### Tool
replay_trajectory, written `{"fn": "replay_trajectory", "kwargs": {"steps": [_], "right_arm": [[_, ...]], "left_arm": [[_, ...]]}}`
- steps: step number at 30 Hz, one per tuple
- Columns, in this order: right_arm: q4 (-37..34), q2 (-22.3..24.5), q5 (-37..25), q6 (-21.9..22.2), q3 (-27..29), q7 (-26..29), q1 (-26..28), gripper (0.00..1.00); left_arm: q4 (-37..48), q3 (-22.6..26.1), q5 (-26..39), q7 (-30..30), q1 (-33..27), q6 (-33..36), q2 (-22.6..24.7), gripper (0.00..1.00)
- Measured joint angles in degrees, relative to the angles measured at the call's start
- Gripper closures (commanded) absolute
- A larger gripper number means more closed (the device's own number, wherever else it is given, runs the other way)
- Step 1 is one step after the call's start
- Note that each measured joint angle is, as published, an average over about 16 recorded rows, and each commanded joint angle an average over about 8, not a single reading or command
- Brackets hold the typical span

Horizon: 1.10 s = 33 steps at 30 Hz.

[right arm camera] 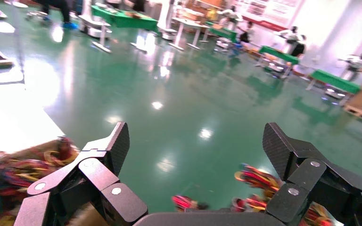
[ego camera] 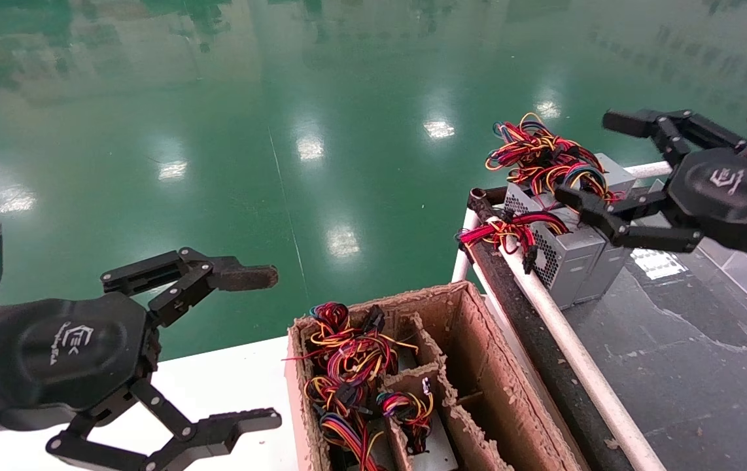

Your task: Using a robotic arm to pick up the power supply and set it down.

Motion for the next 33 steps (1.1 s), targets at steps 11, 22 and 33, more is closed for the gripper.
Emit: {"fn": "replay_trajectory", "kwargs": {"steps": [11,22,33], "right_arm": [[10.3,1.4,3.4,-2.5,-0.5,7.0,-4.5,0.00],[20.6,2.9,6.7,-5.1,-1.0,14.0,-9.1,0.00],[27.2,3.8,8.9,-6.7,-1.3,18.4,-12.0,0.00]], "left_arm": [[0.0,0.0,0.0,0.0,0.0,0.0,0.0,0.00],[0.0,0.1,0.0,0.0,0.0,0.0,0.0,0.00],[0.0,0.1,0.0,0.0,0.0,0.0,0.0,0.00]]}}
